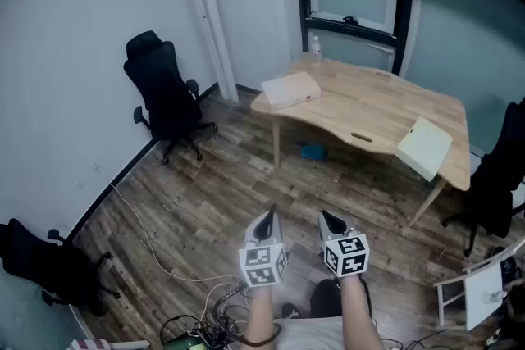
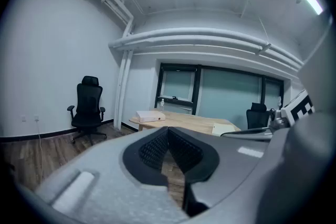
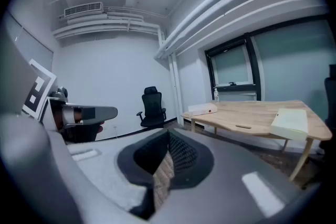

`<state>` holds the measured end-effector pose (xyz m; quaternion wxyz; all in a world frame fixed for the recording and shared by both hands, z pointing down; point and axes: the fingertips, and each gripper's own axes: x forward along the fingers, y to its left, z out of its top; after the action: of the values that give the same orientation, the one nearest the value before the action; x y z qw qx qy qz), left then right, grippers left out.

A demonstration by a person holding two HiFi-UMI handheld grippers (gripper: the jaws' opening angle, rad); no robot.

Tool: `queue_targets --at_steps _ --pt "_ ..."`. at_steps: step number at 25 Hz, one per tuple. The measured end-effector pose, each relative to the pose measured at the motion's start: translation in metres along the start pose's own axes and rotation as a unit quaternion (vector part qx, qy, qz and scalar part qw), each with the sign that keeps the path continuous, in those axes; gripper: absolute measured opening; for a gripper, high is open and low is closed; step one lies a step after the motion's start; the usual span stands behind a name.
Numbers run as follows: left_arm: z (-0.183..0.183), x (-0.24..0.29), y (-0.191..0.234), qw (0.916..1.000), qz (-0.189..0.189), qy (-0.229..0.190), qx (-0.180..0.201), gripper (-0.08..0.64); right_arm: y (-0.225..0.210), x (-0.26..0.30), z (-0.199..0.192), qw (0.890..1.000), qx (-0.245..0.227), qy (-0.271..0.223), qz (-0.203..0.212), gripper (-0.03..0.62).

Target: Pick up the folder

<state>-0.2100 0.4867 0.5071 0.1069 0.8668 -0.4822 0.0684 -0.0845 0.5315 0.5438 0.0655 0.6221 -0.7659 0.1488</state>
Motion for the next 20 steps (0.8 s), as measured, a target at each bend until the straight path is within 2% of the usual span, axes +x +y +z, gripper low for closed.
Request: queue_targets --at_steps 7,16,20 --pt "-0.001 0.003 0.006 1.0000 0.002 -0.002 -0.003 0.008 -0.008 0.011 0.007 1.000 0.010 -0.005 -0.001 0.002" --pt "0.020 0.043 0.017 0.9999 -0.002 -0.012 -0.007 0.008 -0.025 0.049 0.035 0.999 0.030 -0.027 0.004 0.002" --pt "0.015 0.073 0.021 0.9999 -0.006 0.007 -0.010 0.008 -0.046 0.071 0.040 0.999 0.046 -0.022 0.002 0.002"
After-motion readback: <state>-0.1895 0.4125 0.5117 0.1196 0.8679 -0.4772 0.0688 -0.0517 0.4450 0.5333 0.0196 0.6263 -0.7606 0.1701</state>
